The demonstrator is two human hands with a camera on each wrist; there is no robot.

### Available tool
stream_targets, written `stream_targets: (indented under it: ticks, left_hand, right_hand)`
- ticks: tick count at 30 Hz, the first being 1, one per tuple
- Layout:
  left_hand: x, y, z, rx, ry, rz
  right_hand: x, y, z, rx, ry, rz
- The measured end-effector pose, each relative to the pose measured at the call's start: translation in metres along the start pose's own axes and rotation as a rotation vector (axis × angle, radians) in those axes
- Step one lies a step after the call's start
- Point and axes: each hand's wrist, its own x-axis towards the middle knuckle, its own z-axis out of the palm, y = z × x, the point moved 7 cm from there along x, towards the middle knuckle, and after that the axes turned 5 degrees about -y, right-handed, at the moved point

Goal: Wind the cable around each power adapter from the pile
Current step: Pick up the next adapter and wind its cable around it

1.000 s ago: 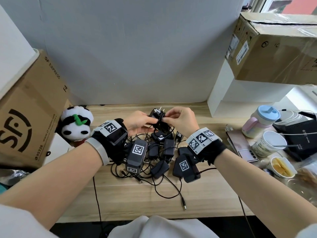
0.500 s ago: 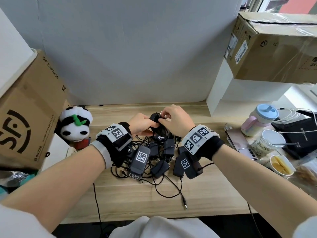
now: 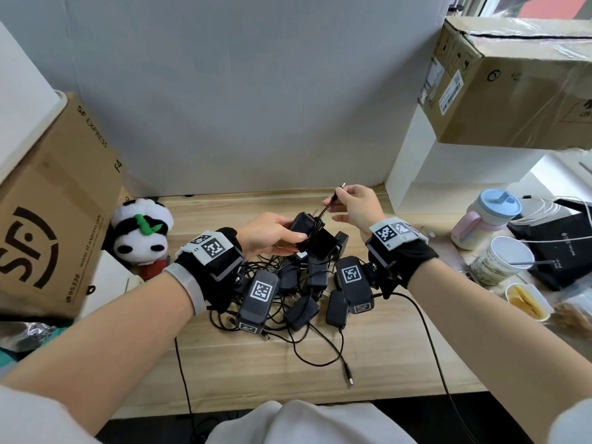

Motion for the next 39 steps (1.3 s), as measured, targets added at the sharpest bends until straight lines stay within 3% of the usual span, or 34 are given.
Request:
stream_targets:
  ticks: [4, 10, 16, 28, 32, 39]
  left_hand:
    - [0.005, -0.007, 0.006, -0.103, -0.061, 0.057]
    - [0.020, -0.018, 0.020, -0.299, -0.083, 0.050]
    - [0.047, -0.033, 0.052, -0.402, -0.072, -0.004]
    - [0.065, -0.062, 0.207, -0.292, -0.346, -0.133]
    - [0.061, -0.073, 0.263, -0.200, -0.429, -0.212]
    - [0.042, -0.113, 0.349, -0.044, -0.445, -0.387]
  right_hand:
    - [-0.007, 0.025, -0.004, 0.064, -0.044, 0.133]
    - [-0.033, 0.053, -0.005, -0.229, -0.148, 0.282]
    - [-0.066, 0.084, -0.024, 0.151, -0.083, 0.379]
    - [-0.176, 0.157, -0.139, 0.276, 0.208, 0.307]
    - [-0.220, 0.183, -0.178, 0.353, 0.305, 0.357]
    - [-0.296, 0.238, -0.227, 0.431, 0.361, 0.479]
